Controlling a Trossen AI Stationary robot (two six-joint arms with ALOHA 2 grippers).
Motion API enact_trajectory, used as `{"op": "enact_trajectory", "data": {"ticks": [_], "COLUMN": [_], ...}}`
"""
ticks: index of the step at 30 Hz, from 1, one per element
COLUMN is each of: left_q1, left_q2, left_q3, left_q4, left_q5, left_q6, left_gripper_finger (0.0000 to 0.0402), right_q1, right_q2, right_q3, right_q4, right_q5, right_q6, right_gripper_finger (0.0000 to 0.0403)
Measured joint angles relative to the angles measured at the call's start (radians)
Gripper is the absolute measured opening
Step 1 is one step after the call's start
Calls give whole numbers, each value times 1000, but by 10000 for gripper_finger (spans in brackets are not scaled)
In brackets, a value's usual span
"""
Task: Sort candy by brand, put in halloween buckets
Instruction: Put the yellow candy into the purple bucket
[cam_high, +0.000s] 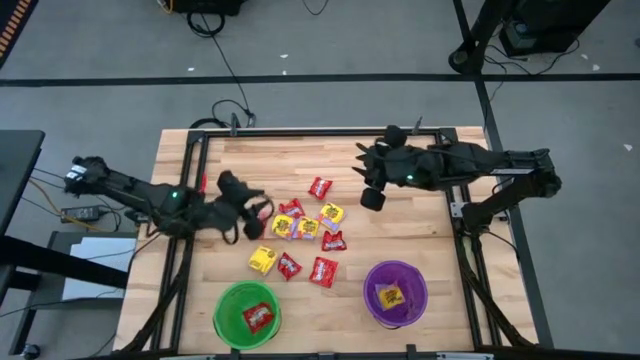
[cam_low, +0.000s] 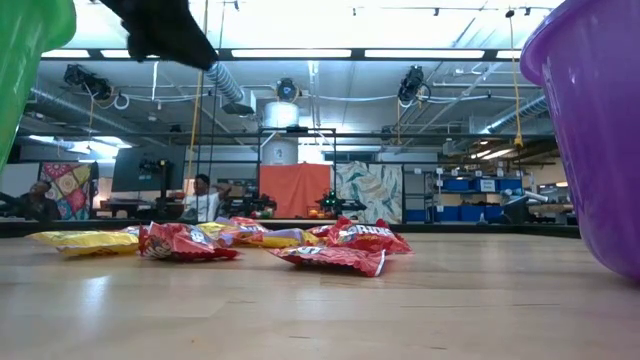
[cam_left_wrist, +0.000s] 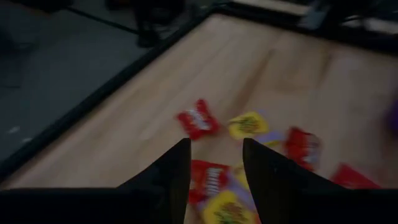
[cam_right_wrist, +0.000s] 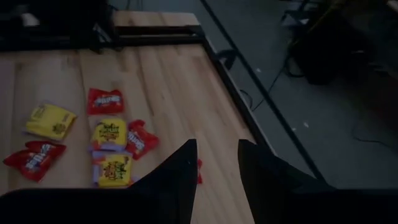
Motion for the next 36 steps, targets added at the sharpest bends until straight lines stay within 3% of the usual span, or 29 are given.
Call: {"op": "enact_trajectory", "data": {"ticks": [5, 9, 13, 18, 22, 27, 36], "left_q1": [95, 134, 143, 138, 138, 139, 149], "left_q2": [17, 19, 18, 21, 21, 21, 0], "left_q3": [-15, -56, -72, -72, -72, -72, -71], "left_q4": [6, 26, 25, 34, 41, 39, 66], "left_q5": [86, 91, 118, 190, 193, 193, 151], "left_q6": [38, 72, 68, 87, 110, 175, 264], "left_gripper_finger": [152, 152, 152, 152, 152, 152, 152], "right_q1": [-38, -53, -75, -113, -120, -120, -139], "right_q2": [63, 139, 207, 323, 424, 517, 554], "right_q3": [0, 0, 0, 0, 0, 0, 0], "right_q4": [24, 61, 73, 102, 148, 165, 246], "right_q5": [-101, -198, -242, -414, -514, -533, -701], "right_q6": [-19, -63, -93, -133, -148, -164, -148], "right_gripper_finger": [129, 129, 129, 129, 129, 129, 129]}}
